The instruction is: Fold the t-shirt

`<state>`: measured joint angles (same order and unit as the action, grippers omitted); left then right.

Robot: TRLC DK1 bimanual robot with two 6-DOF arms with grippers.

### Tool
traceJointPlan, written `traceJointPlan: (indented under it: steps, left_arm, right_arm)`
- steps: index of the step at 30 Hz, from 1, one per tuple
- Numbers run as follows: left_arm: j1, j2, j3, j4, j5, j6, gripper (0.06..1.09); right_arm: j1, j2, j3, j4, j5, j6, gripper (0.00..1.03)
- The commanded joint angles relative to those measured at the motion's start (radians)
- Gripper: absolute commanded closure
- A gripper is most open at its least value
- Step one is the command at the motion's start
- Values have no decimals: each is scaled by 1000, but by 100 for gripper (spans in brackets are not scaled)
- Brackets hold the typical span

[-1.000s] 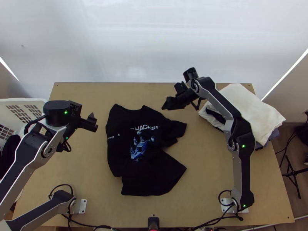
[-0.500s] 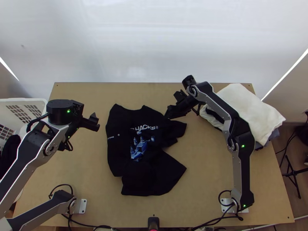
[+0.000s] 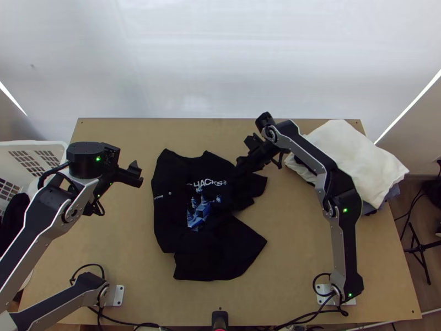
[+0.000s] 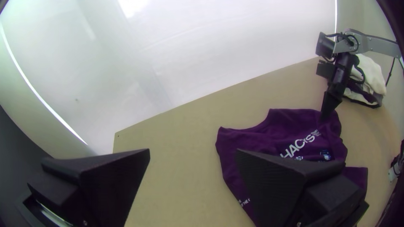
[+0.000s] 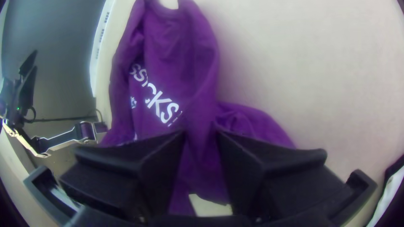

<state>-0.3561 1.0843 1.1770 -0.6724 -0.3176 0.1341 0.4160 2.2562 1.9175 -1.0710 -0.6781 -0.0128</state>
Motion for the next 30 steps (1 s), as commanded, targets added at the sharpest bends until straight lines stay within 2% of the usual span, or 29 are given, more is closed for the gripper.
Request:
traceJointPlan:
  steps: [1,6,11,21,30]
  left_arm:
    - [-6,9,10,5,0,-5,10]
    - [-63,48,99,-12,2,-73,10]
    - [-247,104,102,-16,-1,-116,10]
    - [-636,298,110,62,-21,90,10]
    - [-782,425,135,123,34,116,10]
  right_arm:
    - [10,-33,6,13,2,-1,100]
    - [15,-147,84,11,2,37,100]
    - [38,-181,176,6,3,65,100]
    - [38,-204,207,5,38,109,100]
    - [18,-242,201,3,57,128,100]
